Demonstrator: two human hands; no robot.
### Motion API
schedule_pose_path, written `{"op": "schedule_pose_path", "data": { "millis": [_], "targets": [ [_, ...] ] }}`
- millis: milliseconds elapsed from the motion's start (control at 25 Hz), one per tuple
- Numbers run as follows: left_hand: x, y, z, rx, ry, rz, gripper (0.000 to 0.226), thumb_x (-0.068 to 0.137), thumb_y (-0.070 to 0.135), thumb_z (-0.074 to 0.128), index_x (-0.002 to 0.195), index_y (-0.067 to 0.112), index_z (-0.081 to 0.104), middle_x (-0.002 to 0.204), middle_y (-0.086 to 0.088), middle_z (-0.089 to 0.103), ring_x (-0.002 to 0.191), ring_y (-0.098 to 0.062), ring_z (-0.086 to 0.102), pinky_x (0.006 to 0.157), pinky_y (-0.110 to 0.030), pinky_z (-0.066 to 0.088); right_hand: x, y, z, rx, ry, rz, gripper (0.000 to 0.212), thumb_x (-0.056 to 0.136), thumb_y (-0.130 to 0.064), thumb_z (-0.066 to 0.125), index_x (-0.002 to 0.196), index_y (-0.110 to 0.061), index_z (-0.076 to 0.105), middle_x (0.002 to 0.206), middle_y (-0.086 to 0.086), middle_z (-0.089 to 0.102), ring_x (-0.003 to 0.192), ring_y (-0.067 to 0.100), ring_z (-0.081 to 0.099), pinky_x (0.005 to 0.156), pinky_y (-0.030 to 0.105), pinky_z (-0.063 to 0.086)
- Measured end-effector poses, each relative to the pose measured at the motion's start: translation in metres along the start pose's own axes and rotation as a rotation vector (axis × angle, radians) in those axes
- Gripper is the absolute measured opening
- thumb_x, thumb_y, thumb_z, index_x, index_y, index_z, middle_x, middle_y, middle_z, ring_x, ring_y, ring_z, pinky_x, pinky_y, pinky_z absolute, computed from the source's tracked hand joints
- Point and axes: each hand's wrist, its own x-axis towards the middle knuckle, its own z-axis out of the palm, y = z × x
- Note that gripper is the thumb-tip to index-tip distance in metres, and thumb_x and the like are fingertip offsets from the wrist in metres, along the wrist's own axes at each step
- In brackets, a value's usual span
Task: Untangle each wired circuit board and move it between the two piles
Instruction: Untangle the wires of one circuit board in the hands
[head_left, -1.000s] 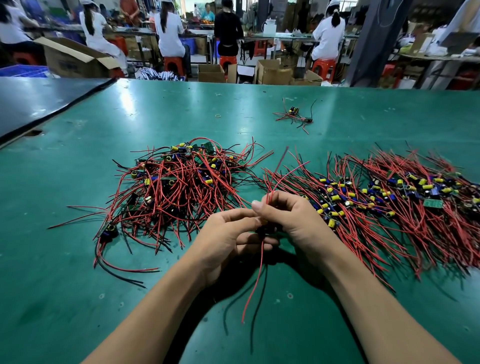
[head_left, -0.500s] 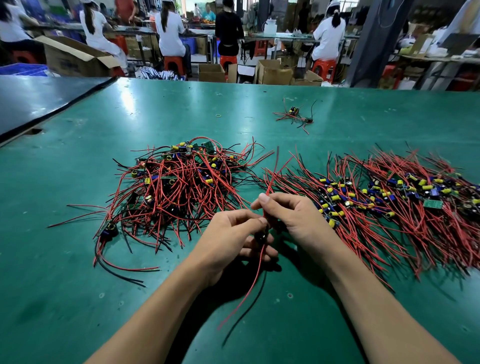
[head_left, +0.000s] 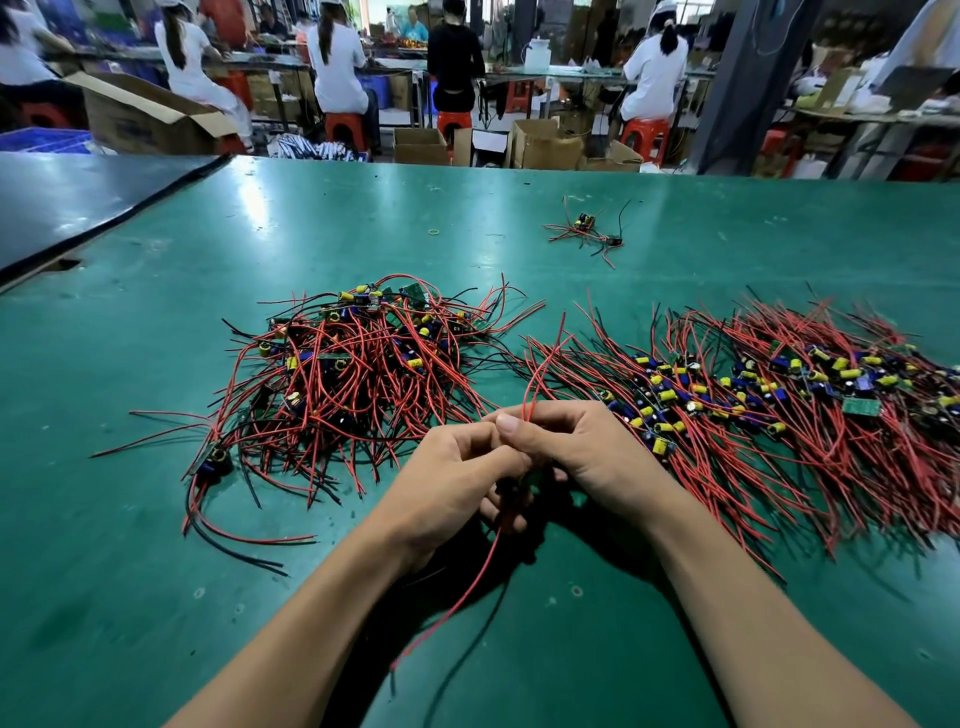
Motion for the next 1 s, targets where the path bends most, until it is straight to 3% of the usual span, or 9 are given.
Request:
{"op": "schedule_pose_path", "data": {
  "millis": [120,200,320,520,680,800,880,1000],
  "targets": [
    [0.0,0.001,0.001,-0.011,-0.006,-0.027,0.021,0.09,-0.002,0.056,0.071,0.006,0.057,0.064,-0.015,0.06,0.043,-0.021,0.058,0.041,-0.019,0.043,0.006,0.002,-0.001,-0.178,0.203,-0.142,0.017,0.087,-0.025,0.077,0.084,-0.008,0.079,0.07,-0.008,0.072,0.062,0.0,0.061,0.061,0.012,0.046],
    [0.0,0.002,0.002,-0.01,-0.017,-0.03,0.016,0.09,-0.001,0.058,0.074,0.003,0.058,0.064,-0.014,0.058,0.043,-0.021,0.058,0.041,-0.019,0.042,0.008,0.003,0.0,-0.238,0.34,-0.194,0.02,0.087,-0.028,0.078,0.076,-0.012,0.076,0.055,-0.016,0.061,0.052,-0.004,0.052,0.055,0.008,0.039],
    [0.002,0.003,0.003,-0.007,-0.023,-0.019,0.016,0.09,-0.001,0.059,0.075,0.004,0.06,0.06,-0.008,0.056,0.043,-0.02,0.058,0.041,-0.017,0.041,0.008,0.005,-0.003,-0.304,0.479,-0.218,0.034,0.091,-0.037,0.073,0.076,-0.007,0.075,0.044,-0.014,0.046,0.042,0.001,0.037,0.045,0.011,0.028],
    [0.005,-0.002,0.005,-0.035,0.038,-0.012,0.016,0.094,0.011,0.061,0.079,0.004,0.063,0.063,-0.014,0.061,0.044,-0.021,0.061,0.04,-0.018,0.043,0.01,0.001,0.001,0.073,0.352,0.013,0.039,0.088,-0.052,0.065,0.074,-0.017,0.076,0.046,-0.003,0.044,0.036,0.008,0.032,0.038,0.017,0.023],
    [0.006,-0.005,0.002,-0.046,0.033,-0.005,0.025,0.094,0.008,0.058,0.07,0.011,0.066,0.058,-0.011,0.062,0.041,-0.022,0.059,0.041,-0.023,0.048,0.004,0.002,0.007,0.122,0.057,0.131,0.037,0.087,-0.041,0.072,0.096,-0.006,0.077,0.066,0.01,0.067,0.046,0.017,0.057,0.045,0.022,0.047],
    [0.005,-0.004,0.0,-0.039,0.023,-0.01,0.024,0.091,0.008,0.06,0.069,0.01,0.066,0.055,-0.01,0.062,0.039,-0.02,0.056,0.042,-0.021,0.045,0.003,-0.001,-0.001,-0.077,0.126,0.058,0.036,0.093,-0.04,0.067,0.091,-0.006,0.078,0.062,0.003,0.07,0.051,0.01,0.063,0.049,0.017,0.047],
    [0.004,-0.003,-0.001,-0.015,0.008,-0.007,0.024,0.09,0.01,0.062,0.067,0.012,0.066,0.055,-0.01,0.061,0.04,-0.02,0.055,0.043,-0.021,0.043,0.005,0.0,-0.008,-0.253,0.238,-0.038,0.035,0.096,-0.039,0.065,0.088,-0.008,0.079,0.052,-0.012,0.063,0.048,-0.003,0.056,0.049,0.006,0.038],
    [0.002,-0.001,-0.001,0.027,-0.031,-0.009,0.026,0.091,0.012,0.061,0.066,0.017,0.067,0.056,-0.008,0.063,0.042,-0.02,0.056,0.048,-0.026,0.038,0.011,0.003,-0.013,-0.367,0.397,-0.142,0.034,0.097,-0.039,0.064,0.086,-0.011,0.079,0.041,-0.019,0.05,0.041,-0.004,0.045,0.045,0.007,0.031]
  ]
}}
